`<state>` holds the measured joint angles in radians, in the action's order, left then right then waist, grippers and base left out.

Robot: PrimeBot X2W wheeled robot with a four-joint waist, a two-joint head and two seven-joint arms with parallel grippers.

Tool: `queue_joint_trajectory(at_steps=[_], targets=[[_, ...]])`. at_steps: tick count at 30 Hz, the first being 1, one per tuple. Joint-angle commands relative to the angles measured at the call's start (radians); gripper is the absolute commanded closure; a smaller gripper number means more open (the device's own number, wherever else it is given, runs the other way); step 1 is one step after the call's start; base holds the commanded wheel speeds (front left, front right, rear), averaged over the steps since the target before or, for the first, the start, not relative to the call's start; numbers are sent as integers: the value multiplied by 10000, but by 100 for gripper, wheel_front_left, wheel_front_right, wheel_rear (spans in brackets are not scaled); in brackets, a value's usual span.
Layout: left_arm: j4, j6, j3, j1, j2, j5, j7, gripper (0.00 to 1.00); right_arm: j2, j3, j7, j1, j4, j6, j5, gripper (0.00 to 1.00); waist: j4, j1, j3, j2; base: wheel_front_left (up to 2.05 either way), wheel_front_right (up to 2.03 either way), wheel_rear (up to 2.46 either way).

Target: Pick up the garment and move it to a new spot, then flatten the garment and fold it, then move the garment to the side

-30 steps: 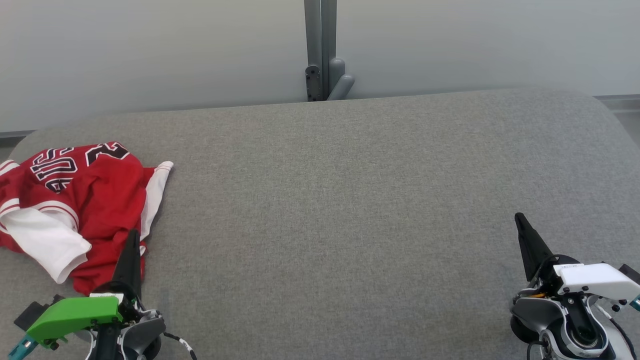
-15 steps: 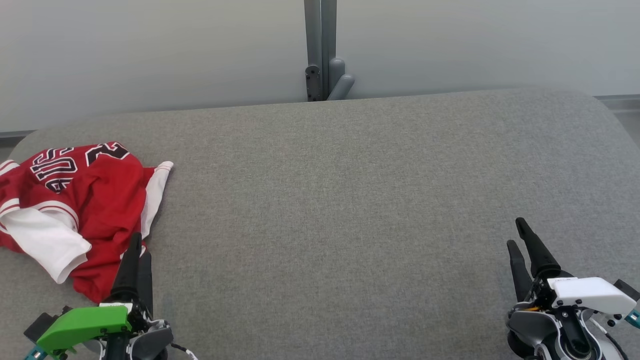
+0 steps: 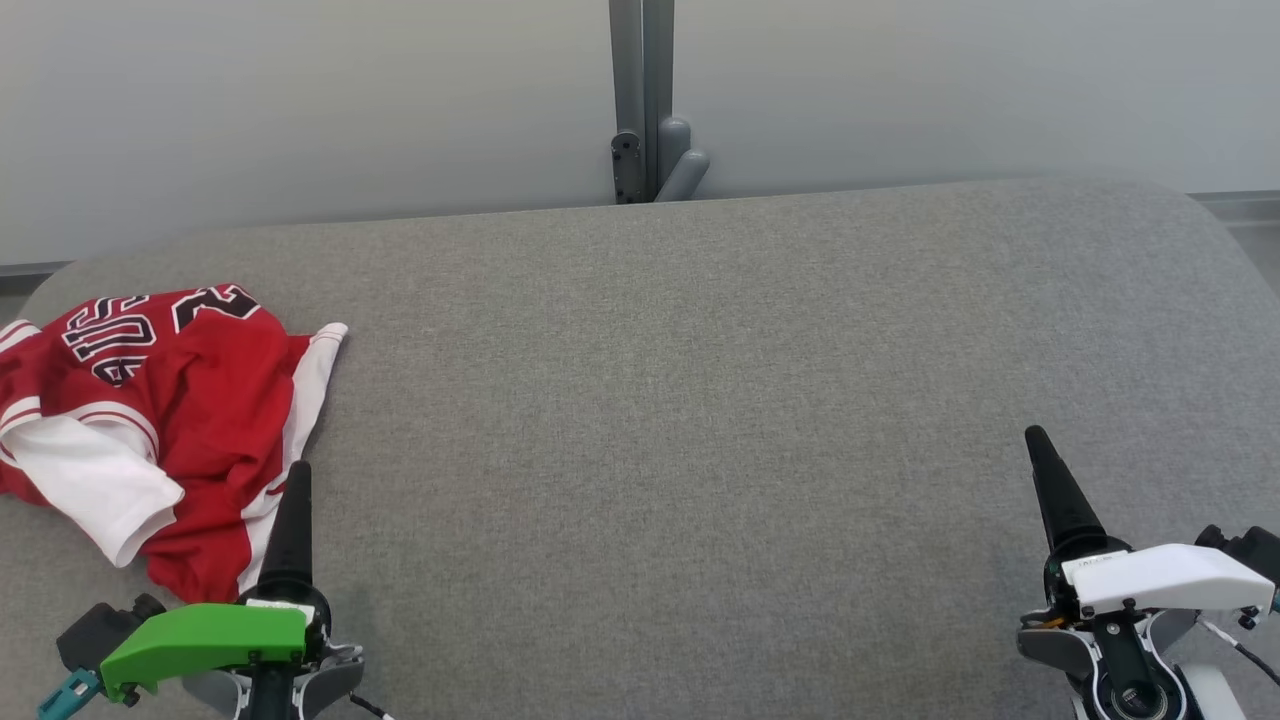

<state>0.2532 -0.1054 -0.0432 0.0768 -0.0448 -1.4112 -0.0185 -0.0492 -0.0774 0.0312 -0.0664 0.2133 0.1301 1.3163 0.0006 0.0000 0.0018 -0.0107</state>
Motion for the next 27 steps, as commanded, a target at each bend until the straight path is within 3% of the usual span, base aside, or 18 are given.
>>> queue_joint_trajectory(at_steps=[1, 13, 27], targets=[[-260, 64, 65, 108, -65, 669, 117, 0, -113, 42, -146, -88, -323, 3, -728, 0, 6, 0, -2, 18, 0, 0, 0], [-100, 442, 555, -18, -214, 3826, 588, 0, -54, -34, -637, 158, -582, 4, -4035, 0, 26, 0, -42, 28, 0, 0, 0], [-83, 228, 765, -186, -195, 6024, 1103, 0, -29, 92, -1166, 396, -311, 5, -6398, 0, 18, 0, -87, 41, 0, 0, 0]])
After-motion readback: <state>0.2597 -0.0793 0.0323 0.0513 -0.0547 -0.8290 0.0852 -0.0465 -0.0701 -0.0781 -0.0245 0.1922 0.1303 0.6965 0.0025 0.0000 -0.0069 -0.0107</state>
